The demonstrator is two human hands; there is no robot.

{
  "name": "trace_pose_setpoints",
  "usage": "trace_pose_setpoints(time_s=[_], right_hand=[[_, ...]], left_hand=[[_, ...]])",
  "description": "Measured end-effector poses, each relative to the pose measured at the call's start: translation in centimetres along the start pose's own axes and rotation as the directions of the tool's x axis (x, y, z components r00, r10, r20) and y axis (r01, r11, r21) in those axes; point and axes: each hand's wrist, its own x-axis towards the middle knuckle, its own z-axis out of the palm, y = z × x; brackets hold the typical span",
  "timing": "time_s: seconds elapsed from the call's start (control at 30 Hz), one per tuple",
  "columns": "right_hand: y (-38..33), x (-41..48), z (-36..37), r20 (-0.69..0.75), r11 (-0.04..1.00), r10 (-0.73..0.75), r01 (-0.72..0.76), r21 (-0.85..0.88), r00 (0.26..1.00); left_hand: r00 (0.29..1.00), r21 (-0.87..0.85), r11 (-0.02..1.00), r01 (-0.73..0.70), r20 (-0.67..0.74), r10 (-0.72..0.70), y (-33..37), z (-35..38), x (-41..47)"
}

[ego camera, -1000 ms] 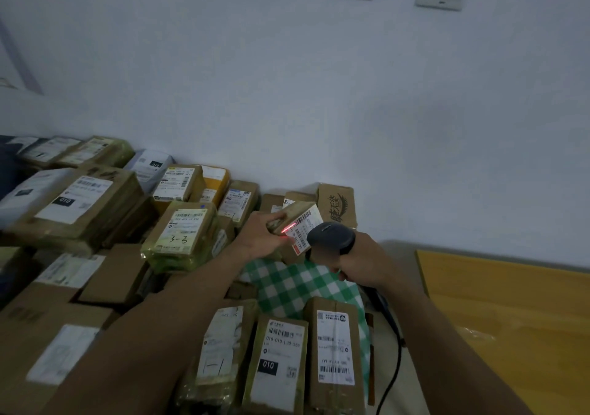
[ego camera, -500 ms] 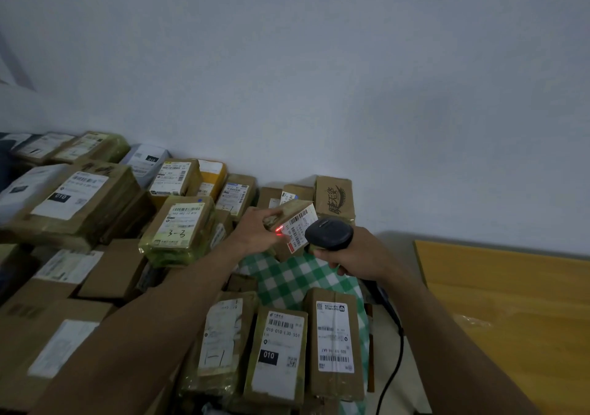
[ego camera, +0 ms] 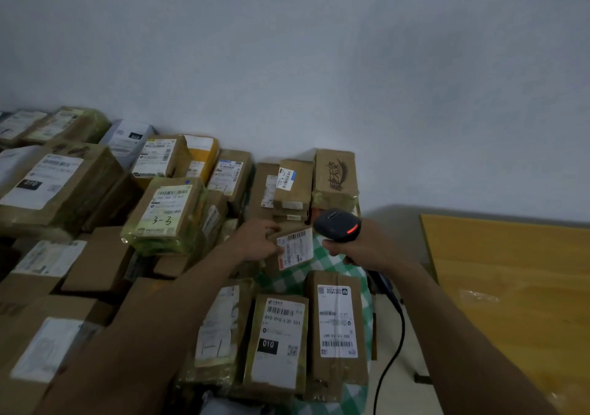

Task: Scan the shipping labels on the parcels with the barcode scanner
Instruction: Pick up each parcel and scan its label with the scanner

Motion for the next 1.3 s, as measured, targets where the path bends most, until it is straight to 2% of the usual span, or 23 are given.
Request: trace_pose_setpoints(time_s=[0.07,0.17,0.27,0.4,0.53,0.7,0.9,0.97,1.07,1.13,1.2,1.3], right_hand=[[0.4,0.7,0.0,0.008,1.000,0.012,-0.012,0.003,1.000],[1.1,1.9,0.1,-0.007,0.999,0.028,-0.028,-0.026,1.000],[1.3,2.8,0.0,-0.011,0.997,0.061,-0.061,-0.041,0.998],[1.4,3.8,0.0,0.023,0.996,0.075,-0.074,-0.048,0.997],[1.7,4.5,0.0,0.062,0.994,0.096,-0.093,-0.052,0.993],[2.4,5.3,0.2,0.065,0.990,0.136,-0.133,-0.046,0.989],[2.3,5.3,0.2,0.061,0.989,0.144,-0.142,-0.033,0.988],[1.9,5.1,0.1,0.054,0.989,0.148,-0.146,-0.031,0.988],[1.7,5.6,-0.6,-0.011,0.982,0.180,-0.181,-0.051,0.984],[1.4,6.0,-1.5,-0.089,0.981,0.170,-0.178,-0.083,0.981],[1.0,6.5,-2.6,-0.157,0.985,0.142,-0.156,-0.079,0.977],[0.3,6.9,-3.7,-0.176,0.991,0.124,-0.131,-0.029,0.977]], left_hand=[[1.000,0.061,0.998,0.016,0.001,-0.017,-0.3,0.3,0.9],[0.995,0.147,0.988,-0.035,-0.088,0.048,-0.7,0.5,1.7],[0.997,0.166,0.986,-0.029,0.077,0.016,-0.8,0.4,2.7],[0.961,0.085,0.995,0.056,0.267,-0.077,-1.6,0.6,3.8],[0.948,0.056,0.990,0.129,0.285,-0.140,-2.9,1.1,4.3],[0.925,0.076,0.987,0.139,0.348,-0.156,-3.9,1.7,4.1],[0.966,0.166,0.982,0.091,0.225,-0.127,-4.4,3.0,3.5],[0.994,0.183,0.982,0.055,0.087,-0.072,-3.5,2.9,3.6],[0.976,-0.107,0.994,0.022,-0.211,-0.044,-0.9,2.2,4.2],[0.945,-0.191,0.982,0.004,-0.321,-0.066,0.9,1.8,5.5],[0.923,-0.214,0.977,0.000,-0.376,-0.083,2.3,1.4,7.0],[0.919,-0.277,0.959,0.063,-0.359,-0.164,3.6,0.7,9.2]])
